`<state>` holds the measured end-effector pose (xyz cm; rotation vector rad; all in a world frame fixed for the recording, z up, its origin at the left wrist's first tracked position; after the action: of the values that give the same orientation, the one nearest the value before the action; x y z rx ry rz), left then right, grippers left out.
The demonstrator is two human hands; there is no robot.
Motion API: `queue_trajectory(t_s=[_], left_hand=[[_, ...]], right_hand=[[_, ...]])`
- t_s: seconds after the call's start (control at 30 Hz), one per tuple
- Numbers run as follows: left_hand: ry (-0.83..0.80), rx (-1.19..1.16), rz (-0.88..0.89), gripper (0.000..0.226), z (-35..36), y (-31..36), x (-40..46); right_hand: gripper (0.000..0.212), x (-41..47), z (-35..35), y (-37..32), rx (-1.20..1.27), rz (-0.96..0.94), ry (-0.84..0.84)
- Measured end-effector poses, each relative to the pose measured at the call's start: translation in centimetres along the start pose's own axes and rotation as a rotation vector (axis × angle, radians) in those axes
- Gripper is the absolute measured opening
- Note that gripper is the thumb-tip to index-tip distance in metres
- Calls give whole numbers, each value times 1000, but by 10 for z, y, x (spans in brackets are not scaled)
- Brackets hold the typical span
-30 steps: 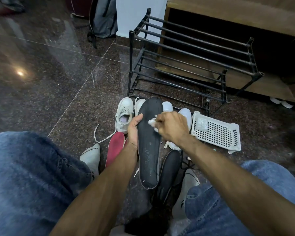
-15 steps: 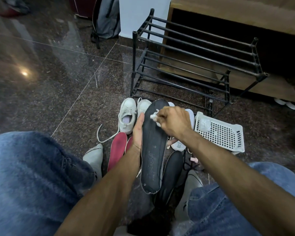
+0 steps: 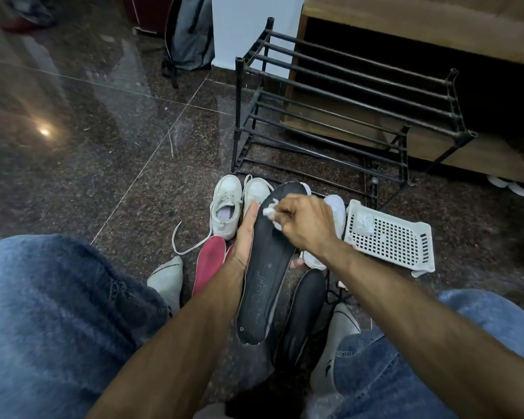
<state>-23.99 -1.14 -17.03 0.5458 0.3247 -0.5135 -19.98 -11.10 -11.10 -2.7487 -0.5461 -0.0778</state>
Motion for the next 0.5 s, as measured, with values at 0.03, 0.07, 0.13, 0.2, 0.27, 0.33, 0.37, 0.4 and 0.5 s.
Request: queue_trajectory(t_s=[0.03, 0.07, 0.13, 0.2, 0.27, 0.33, 0.37, 0.4, 0.5], left_hand=[[21, 27, 32, 78, -4, 0, 2], [70, 53, 71, 77, -9, 1, 4], [122, 56, 92, 74, -15, -3, 8], [85, 35, 50, 75, -13, -10, 9], [-8, 42, 0, 79, -3, -18, 8], [-75, 76, -60, 84, 6, -22, 5], [-76, 79, -67, 84, 10, -21, 2], [-62, 64, -59, 84, 8, -21, 5], [-25, 5, 33, 78, 6, -17, 5]], right_hand=[[14, -8, 1, -5, 46, -49, -23], [14, -17, 1, -10, 77, -110, -52], [14, -29, 2, -13, 78, -205, -87], [16, -23, 3, -7, 9, -198, -87], [17, -8, 0, 4, -62, -110, -49], [15, 4, -5, 12, -70, -17, -11], [14, 5, -7, 12, -53, -5, -4], [14, 4, -7, 9, -28, -18, -9], [10, -13, -6, -3, 84, -78, -28]])
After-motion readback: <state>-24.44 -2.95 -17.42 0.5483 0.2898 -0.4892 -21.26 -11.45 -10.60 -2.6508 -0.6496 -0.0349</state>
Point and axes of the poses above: each hand's wrist, its own x-axis towards the middle knuckle, its own z-axis out of the palm, y = z × x, the point moved 2 cm from there along x, towards the middle knuckle, and after that the axes turned 3 degrees about -x, right-handed, at the moved point
